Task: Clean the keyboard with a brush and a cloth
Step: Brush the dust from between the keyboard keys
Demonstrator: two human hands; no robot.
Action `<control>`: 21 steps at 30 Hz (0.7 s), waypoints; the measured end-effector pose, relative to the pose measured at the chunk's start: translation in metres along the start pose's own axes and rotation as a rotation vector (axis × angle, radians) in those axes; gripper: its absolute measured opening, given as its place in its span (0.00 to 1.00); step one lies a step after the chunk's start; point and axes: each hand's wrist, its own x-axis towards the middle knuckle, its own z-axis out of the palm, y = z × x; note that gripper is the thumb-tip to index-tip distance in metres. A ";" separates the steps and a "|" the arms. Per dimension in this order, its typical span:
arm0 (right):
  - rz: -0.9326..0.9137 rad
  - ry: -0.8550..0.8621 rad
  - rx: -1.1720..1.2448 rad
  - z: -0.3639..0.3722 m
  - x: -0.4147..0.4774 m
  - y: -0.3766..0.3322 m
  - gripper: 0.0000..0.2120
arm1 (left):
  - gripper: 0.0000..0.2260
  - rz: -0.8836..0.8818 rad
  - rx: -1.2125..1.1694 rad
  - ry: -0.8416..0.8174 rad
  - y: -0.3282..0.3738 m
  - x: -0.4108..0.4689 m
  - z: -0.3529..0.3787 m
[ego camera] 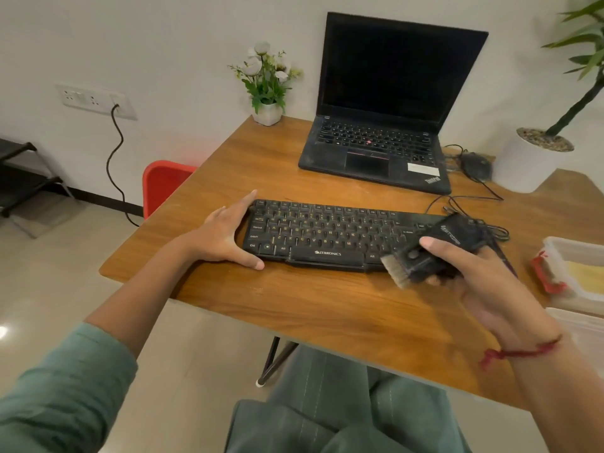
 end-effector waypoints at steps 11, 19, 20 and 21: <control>-0.023 -0.009 -0.094 0.103 0.073 -0.019 0.12 | 0.66 0.039 0.079 -0.002 -0.018 0.012 -0.004; -0.154 -0.053 -0.508 0.169 0.120 -0.024 0.11 | 0.65 0.108 0.066 0.051 -0.026 0.015 0.000; -0.154 -0.029 -0.509 0.172 0.125 -0.023 0.11 | 0.65 0.116 0.066 0.059 -0.026 0.015 0.000; -0.142 -0.010 -0.483 0.174 0.129 -0.022 0.10 | 0.64 0.121 0.067 0.067 -0.026 0.015 0.000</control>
